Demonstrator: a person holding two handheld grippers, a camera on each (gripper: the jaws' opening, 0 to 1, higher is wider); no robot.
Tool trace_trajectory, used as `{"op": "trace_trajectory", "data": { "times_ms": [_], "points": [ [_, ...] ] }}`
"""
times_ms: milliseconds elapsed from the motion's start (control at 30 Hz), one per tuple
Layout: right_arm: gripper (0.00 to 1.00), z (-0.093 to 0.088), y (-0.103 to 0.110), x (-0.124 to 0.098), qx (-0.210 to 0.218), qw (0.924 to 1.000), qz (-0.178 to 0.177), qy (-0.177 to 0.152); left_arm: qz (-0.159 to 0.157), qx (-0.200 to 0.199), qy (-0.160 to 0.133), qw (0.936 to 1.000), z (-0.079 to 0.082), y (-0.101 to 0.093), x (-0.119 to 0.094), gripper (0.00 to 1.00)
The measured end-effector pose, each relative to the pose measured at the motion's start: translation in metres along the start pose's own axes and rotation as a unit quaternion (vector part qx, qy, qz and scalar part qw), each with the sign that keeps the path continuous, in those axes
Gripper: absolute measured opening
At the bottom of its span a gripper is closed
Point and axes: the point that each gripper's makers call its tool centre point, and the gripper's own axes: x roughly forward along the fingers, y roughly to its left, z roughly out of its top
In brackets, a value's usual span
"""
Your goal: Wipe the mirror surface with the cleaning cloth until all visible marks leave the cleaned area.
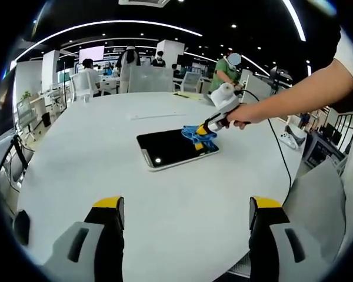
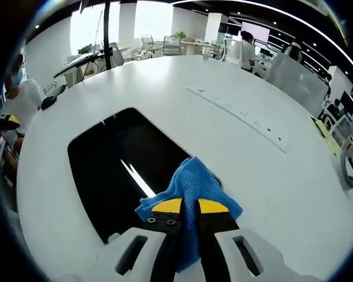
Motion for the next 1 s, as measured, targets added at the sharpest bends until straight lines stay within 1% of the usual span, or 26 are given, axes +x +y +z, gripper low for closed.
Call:
{"op": "trace_trajectory", "data": {
  "times_ms": [167,300,433,467,567,700,833,1000],
  "points": [
    [0.04,0.002,0.004,-0.004,-0.005,1.0000,0.001,0.002,0.001,-0.002,-0.001,1.0000,0.000,0.001,0.001,0.88],
    [0.04,0.002,-0.007,0.007,-0.008,1.0000,0.003,0.002,0.000,-0.002,0.001,1.0000,-0.001,0.000,0.002,0.88],
    [0.04,0.004,-0.002,0.003,-0.012,0.9999,0.002,0.002,0.000,-0.003,0.002,1.0000,-0.003,0.000,0.002,0.88],
    [0.04,0.005,-0.006,0.007,-0.013,0.9999,0.002,0.002,0.000,-0.003,0.003,1.0000,-0.003,0.000,0.002,0.88],
    [0.04,0.006,-0.009,0.008,-0.014,0.9999,0.005,0.001,0.001,-0.004,0.005,1.0000,-0.004,0.001,0.001,0.88],
    [0.04,0.006,-0.007,0.006,-0.014,0.9999,0.005,0.000,0.002,-0.003,0.005,1.0000,-0.004,0.003,0.000,0.88],
    [0.04,0.008,-0.019,0.016,-0.014,0.9999,0.006,0.000,0.003,-0.003,0.006,1.0000,-0.005,0.004,0.000,0.88],
    [0.04,0.009,-0.027,0.022,-0.014,0.9999,0.007,-0.002,0.003,-0.005,0.008,1.0000,-0.006,0.003,0.001,0.88]
  ]
}}
